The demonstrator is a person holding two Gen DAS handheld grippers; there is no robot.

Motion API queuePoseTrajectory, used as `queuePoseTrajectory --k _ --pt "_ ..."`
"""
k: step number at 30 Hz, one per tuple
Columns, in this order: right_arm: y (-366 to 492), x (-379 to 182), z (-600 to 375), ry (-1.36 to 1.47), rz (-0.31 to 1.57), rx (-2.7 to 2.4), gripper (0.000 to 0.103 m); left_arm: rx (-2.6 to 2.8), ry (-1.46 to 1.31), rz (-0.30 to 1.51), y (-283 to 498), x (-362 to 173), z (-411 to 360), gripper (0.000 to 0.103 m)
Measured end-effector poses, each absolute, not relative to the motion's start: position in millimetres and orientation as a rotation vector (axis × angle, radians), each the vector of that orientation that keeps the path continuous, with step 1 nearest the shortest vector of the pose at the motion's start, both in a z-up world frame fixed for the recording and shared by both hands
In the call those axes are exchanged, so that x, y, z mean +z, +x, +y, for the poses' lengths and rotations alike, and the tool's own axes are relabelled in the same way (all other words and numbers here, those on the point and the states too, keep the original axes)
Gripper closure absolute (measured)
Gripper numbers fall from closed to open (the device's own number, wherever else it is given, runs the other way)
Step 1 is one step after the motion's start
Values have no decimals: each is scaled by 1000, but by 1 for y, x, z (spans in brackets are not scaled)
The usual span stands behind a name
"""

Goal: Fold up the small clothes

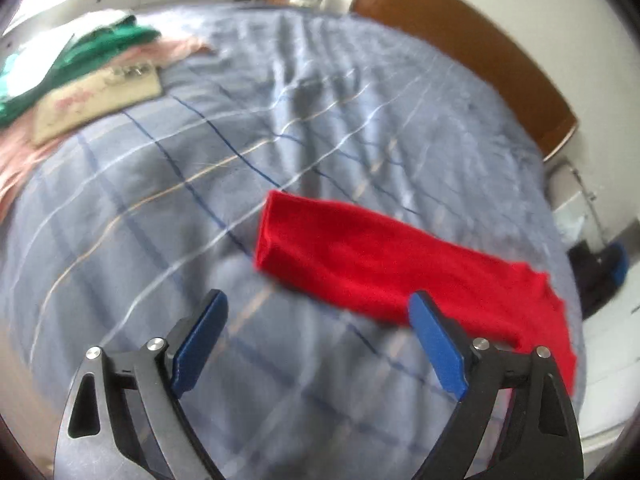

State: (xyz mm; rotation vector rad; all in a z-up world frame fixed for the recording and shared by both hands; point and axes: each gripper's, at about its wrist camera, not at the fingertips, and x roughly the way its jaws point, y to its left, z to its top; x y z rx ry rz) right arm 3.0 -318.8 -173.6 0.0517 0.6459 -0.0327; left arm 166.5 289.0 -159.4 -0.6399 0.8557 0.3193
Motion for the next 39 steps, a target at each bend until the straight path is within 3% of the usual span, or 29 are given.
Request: queuePoseTrajectory --k 3,4,5,10,17,21,24,25,27,28,29,34,39 --pt "2 -174 -318 47 647 -35 25 334 -674 897 191 -176 295 38" --pt "2 -174 -319 46 649 -36 25 346 -658 895 196 -178 294 64" --pt "3 -175 -319 47 652 -36 25 368 -628 895 200 -177 292 100" --pt "5 -175 -321 68 650 -23 25 382 -367 769 208 -114 244 99" --pt "8 -175 -327 122 640 14 25 -5 -37 610 244 9 62 98" --pt "6 -174 -331 146 634 21 25 -199 22 574 267 28 -47 98" --pt "3 -172 -338 174 624 10 25 -282 83 558 273 10 -125 97" --pt "2 -172 -341 185 623 4 25 -301 103 564 274 -5 -151 92" --pt "1 -172 -347 206 620 -7 25 -317 125 607 274 -33 -182 58" --pt "0 -171 -349 213 618 -12 25 -330 132 655 271 -51 -198 30" --pt "0 -171 -351 221 616 -17 25 -342 131 680 264 -64 -205 24" --pt "-1 -171 -358 257 613 -24 25 -459 183 797 204 -109 -203 24" --pt "3 -174 -365 297 624 -16 25 -328 240 824 163 -130 -119 18"
